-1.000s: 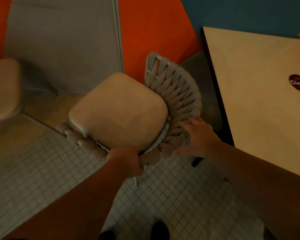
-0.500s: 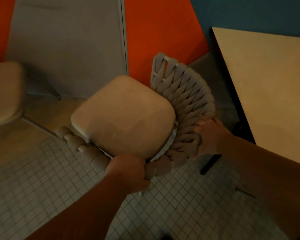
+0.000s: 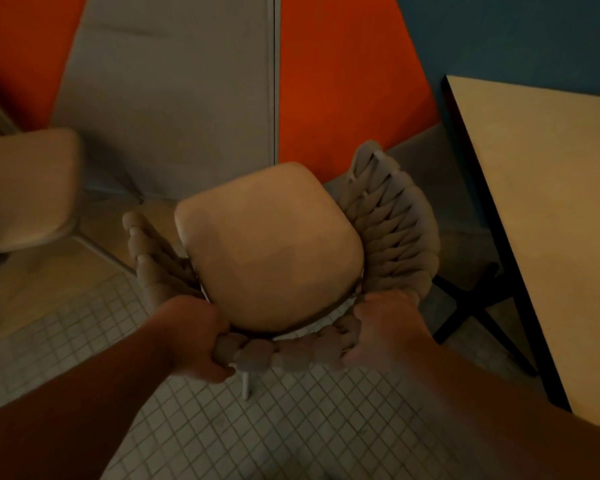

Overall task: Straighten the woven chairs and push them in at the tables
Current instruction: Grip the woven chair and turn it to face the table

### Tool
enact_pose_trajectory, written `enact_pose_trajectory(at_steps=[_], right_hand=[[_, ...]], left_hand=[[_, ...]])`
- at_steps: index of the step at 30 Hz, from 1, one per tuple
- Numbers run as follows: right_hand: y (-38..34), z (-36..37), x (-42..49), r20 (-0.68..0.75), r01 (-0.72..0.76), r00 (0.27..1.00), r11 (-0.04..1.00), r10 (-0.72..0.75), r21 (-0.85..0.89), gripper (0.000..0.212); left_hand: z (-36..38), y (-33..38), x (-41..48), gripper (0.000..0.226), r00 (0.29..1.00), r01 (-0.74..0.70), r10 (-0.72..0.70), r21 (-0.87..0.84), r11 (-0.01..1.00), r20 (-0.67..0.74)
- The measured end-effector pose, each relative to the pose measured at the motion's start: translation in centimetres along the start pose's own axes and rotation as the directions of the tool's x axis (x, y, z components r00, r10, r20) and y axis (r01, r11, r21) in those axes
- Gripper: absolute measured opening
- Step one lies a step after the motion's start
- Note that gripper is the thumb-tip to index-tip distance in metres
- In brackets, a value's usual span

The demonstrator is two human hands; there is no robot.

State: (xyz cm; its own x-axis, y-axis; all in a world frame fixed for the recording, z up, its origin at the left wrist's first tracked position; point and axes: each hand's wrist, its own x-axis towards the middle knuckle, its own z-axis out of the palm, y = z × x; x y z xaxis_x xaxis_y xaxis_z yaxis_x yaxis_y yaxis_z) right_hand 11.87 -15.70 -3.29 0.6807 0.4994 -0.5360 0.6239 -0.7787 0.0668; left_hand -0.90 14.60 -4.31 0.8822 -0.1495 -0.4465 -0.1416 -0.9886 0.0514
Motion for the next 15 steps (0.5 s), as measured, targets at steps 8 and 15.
enact_pose_trajectory(at_steps=[8, 15], right_hand=[[-4.8, -1.5, 0.6, -0.039, -0.001, 0.999, 0.999, 0.003, 0.053, 0.104], [-5.3, -1.5, 1.3, -0.023, -0.014, 1.000, 0.999, 0.015, 0.042, 0.095]], left_hand=[[-1.7, -6.0, -0.1, 0.110, 0.999, 0.016, -0.017, -0.035, 0.999, -0.031], [-0.9, -2.4, -2.4, 0.087, 0.755, 0.556, -0.616, -0.277, 0.784, -0.226]])
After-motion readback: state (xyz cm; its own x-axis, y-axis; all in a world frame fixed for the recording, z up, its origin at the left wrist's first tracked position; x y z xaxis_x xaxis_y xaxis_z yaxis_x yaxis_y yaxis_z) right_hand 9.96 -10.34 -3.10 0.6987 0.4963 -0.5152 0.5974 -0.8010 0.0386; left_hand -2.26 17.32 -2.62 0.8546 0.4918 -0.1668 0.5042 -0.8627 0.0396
